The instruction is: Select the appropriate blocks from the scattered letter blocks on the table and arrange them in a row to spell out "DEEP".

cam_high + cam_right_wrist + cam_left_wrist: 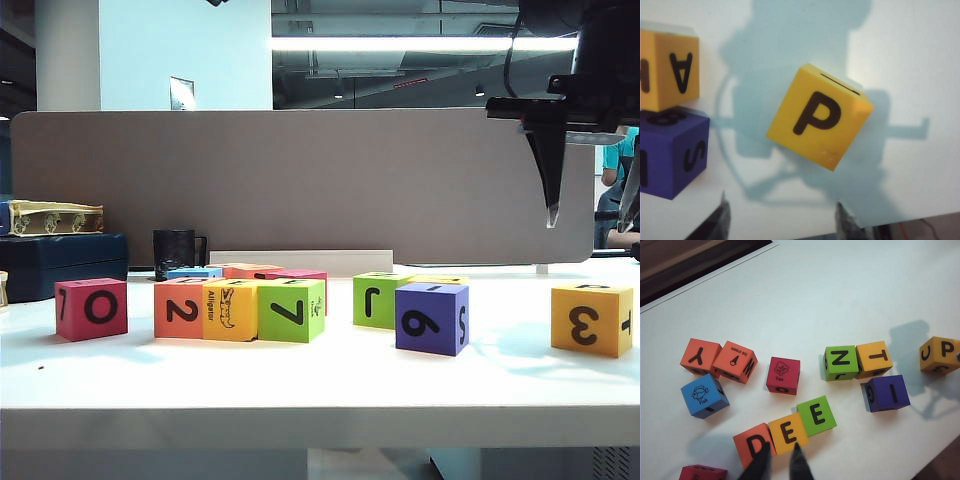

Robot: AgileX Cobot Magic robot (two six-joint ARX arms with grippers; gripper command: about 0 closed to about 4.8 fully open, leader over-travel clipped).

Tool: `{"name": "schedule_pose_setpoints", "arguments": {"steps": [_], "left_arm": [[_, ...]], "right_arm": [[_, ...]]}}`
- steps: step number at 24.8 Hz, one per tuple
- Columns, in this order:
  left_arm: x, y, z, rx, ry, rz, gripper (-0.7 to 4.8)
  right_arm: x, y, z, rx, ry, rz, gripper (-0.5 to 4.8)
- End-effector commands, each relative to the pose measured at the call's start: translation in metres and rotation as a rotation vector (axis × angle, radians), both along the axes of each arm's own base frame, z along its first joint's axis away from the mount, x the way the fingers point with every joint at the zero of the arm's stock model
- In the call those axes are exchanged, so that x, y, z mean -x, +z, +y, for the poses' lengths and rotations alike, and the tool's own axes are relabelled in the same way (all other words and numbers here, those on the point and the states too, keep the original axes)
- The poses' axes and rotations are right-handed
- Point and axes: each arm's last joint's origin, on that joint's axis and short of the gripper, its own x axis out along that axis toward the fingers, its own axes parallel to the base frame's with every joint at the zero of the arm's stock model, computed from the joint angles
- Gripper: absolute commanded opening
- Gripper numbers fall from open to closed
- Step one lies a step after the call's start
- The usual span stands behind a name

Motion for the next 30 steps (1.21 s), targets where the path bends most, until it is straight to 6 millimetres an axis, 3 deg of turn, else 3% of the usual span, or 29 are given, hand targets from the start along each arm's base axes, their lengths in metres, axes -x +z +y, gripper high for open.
{"name": "schedule_pose_setpoints", "arguments": {"steps": [1,9,11,12,19,30], "left_arm": [[0.004,0.0,0.002,-0.015,-0.012,0.022,0.48],[0.005,-0.002,0.002,-0.047,-0.036,0.024,0.48],[0.006,-0.002,0.003,-0.051,-0.036,0.031,0.48],[0.006,-0.003,0.003,-0.063,-0.041,0.04,0.48],[0.008,-0.005,0.004,-0.101,-0.066,0.044,0.48],[0.008,-0.005,0.004,-0.1,-0.066,0.043,0.48]], "right_arm": [[0.0,0.001,0.0,-0.027,-0.102,0.0,3.18],[-0.011,-0.017,0.003,-0.028,-0.166,0.057,3.49],[-0.015,-0.024,0.004,-0.023,-0.167,0.069,4.15],[-0.019,-0.03,0.003,-0.015,-0.173,0.087,4.77],[-0.034,-0.046,-0.007,-0.011,-0.217,0.081,4.79],[-0.044,-0.065,-0.006,-0.007,-0.218,0.11,4.79]]}}
